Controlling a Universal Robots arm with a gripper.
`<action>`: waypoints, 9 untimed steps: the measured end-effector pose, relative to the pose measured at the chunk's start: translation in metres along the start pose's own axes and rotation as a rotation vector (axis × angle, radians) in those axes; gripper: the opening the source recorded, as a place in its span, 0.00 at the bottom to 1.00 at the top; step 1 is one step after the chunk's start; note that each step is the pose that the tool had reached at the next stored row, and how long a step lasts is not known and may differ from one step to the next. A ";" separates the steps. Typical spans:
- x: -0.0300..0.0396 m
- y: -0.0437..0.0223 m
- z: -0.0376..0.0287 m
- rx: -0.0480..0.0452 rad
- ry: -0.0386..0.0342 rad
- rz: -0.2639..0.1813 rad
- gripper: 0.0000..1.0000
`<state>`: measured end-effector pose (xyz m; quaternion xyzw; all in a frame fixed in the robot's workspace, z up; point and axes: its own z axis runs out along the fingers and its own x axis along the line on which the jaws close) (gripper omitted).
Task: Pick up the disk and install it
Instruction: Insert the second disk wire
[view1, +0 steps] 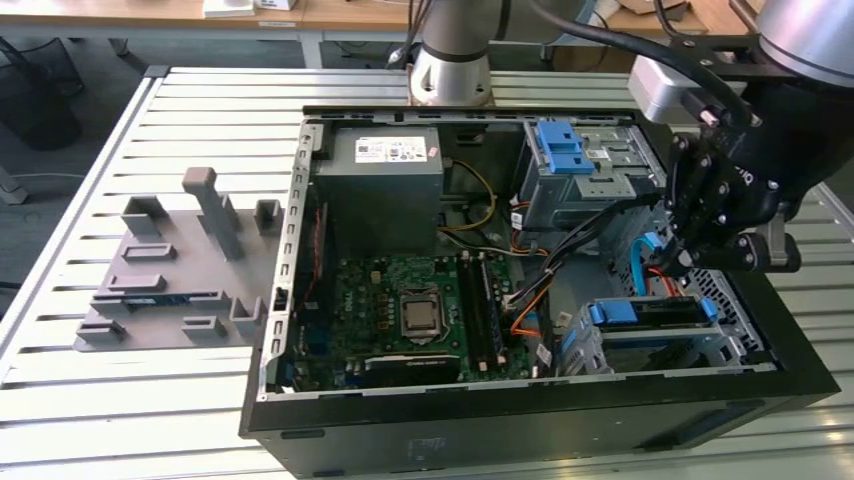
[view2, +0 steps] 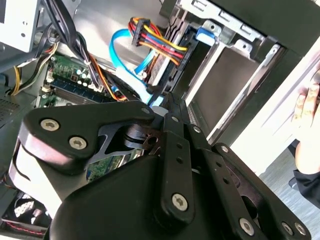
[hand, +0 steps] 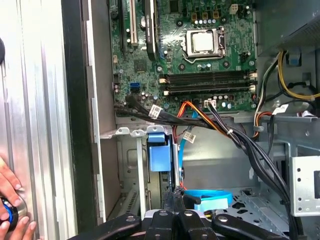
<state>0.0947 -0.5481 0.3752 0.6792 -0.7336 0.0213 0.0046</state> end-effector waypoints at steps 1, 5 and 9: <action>0.0001 0.0012 -0.0002 0.0004 0.0000 0.000 0.11; -0.0005 0.0024 -0.0022 0.0009 0.0000 0.000 0.11; -0.0016 0.0032 -0.0064 0.0008 0.0000 0.000 0.11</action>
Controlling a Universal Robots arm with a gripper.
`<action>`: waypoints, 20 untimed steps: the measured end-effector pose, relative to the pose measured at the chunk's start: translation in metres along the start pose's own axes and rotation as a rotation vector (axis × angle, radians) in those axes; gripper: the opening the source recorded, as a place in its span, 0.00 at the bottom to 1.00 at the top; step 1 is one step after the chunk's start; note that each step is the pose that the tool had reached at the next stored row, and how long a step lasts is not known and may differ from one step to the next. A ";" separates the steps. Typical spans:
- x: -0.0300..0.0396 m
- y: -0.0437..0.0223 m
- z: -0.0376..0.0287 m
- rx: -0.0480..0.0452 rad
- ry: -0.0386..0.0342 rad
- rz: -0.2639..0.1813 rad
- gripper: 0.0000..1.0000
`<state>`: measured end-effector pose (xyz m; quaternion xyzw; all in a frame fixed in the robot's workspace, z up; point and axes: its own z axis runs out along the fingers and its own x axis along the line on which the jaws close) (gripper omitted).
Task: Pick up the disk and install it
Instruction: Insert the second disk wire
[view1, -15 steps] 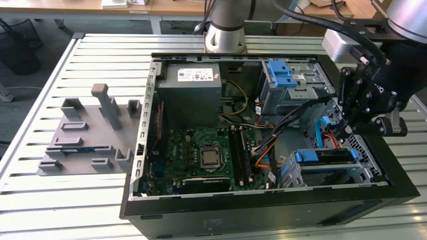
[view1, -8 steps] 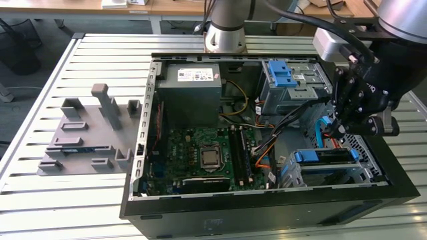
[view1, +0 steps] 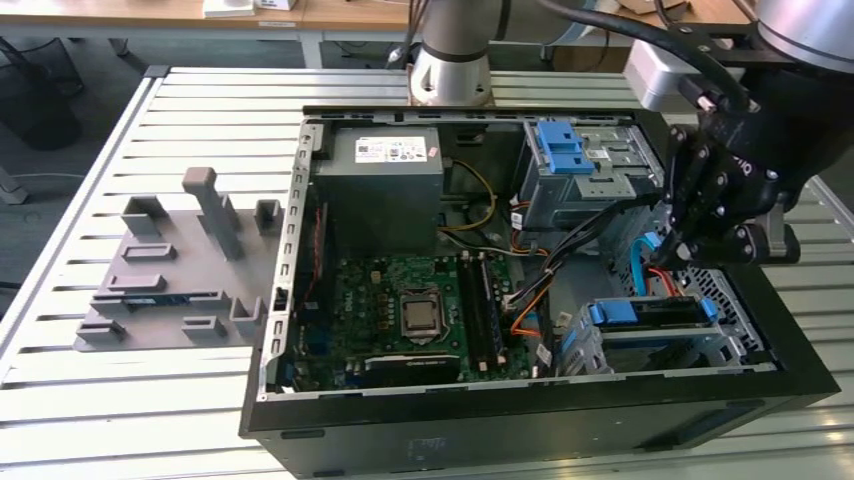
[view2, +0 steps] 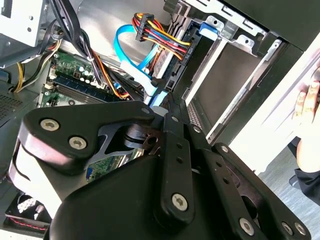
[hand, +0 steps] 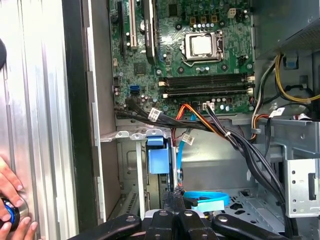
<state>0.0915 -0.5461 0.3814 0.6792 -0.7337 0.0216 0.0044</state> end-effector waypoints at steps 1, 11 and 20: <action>-0.0001 0.0002 -0.0010 0.0000 -0.0001 0.000 0.11; -0.0152 0.0019 -0.0057 0.0011 0.0142 0.000 0.11; -0.0216 0.0023 -0.0059 0.0019 0.0244 -0.001 0.11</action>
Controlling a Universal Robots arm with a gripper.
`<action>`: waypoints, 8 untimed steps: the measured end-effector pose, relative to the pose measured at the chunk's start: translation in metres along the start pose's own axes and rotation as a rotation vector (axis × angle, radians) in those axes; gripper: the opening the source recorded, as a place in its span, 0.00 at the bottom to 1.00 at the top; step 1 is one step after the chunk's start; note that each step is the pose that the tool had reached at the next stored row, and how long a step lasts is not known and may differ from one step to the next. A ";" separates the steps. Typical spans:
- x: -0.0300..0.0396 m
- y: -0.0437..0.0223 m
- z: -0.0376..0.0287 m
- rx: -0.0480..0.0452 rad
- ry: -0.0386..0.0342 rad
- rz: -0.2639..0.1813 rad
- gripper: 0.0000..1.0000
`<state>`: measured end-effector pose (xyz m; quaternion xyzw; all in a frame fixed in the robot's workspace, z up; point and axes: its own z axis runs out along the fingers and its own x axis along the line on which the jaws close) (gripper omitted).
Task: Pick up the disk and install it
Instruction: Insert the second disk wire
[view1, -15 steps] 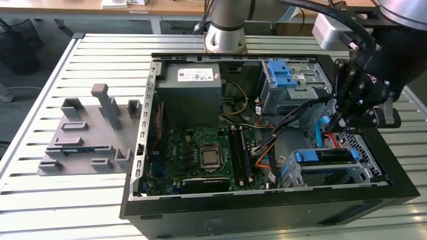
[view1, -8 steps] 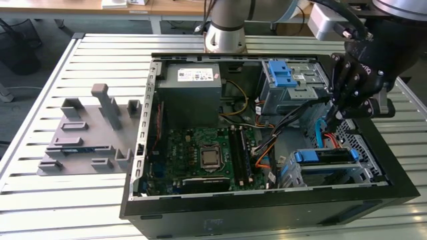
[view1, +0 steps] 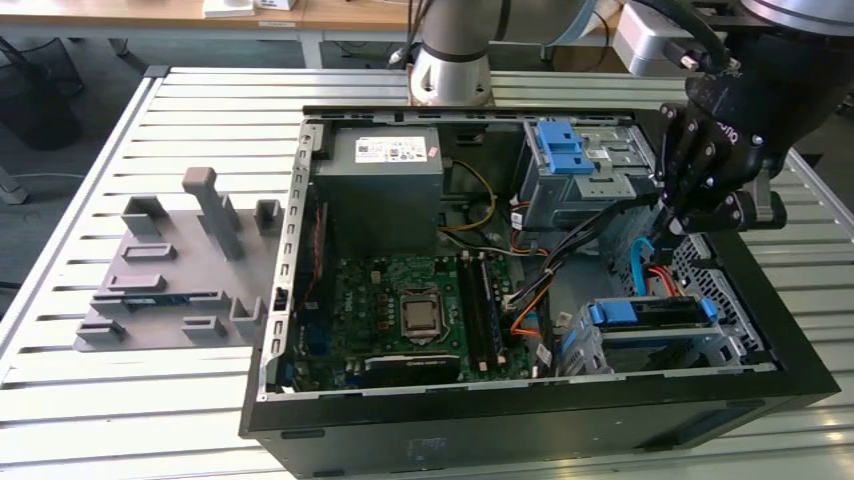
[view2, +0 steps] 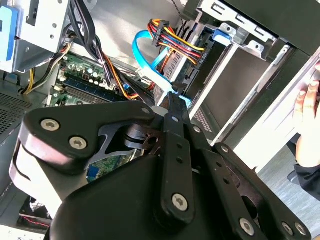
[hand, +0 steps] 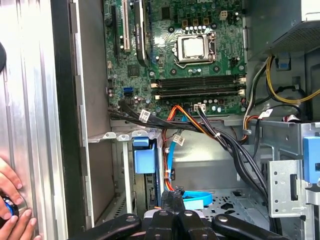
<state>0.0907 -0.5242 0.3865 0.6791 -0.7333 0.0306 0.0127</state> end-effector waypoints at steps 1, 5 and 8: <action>0.0000 0.0000 0.0000 0.0000 0.0003 0.000 0.11; -0.0001 0.0000 0.0004 0.0007 0.0086 0.000 0.17; -0.0001 0.0000 0.0013 0.0013 0.0163 0.000 0.17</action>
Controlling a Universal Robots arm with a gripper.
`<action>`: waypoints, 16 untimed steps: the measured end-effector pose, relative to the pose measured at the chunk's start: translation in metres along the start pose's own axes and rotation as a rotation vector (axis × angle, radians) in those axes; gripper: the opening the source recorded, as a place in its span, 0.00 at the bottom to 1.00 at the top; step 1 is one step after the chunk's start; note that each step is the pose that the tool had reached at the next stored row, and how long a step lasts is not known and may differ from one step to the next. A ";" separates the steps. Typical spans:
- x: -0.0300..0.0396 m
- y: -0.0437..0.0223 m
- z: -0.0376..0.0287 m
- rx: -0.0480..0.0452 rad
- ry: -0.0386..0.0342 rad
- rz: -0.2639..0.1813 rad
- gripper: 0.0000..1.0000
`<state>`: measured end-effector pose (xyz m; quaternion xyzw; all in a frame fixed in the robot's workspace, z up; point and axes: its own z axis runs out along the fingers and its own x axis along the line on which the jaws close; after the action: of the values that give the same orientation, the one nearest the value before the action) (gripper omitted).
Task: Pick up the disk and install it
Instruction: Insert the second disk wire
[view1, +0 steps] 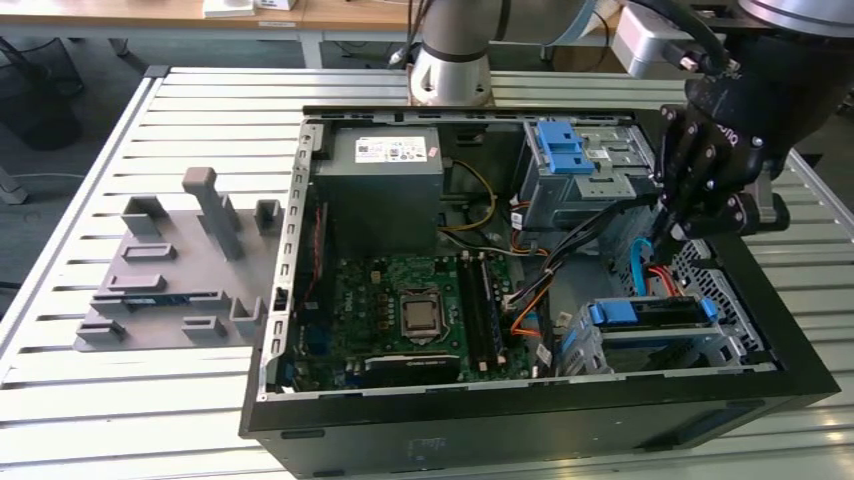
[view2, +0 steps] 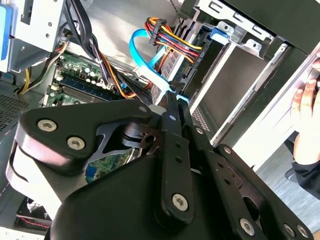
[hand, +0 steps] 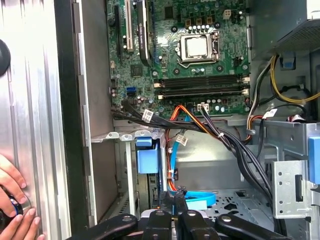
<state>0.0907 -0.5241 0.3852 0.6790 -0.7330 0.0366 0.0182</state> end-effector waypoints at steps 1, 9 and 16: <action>0.0000 0.0000 0.0003 0.0000 0.0007 0.000 0.19; -0.0008 0.0001 0.0041 0.0001 0.0011 0.000 0.25; -0.0017 0.0003 0.0092 0.0001 0.0010 0.000 0.25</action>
<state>0.0907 -0.5232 0.3759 0.6789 -0.7330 0.0370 0.0186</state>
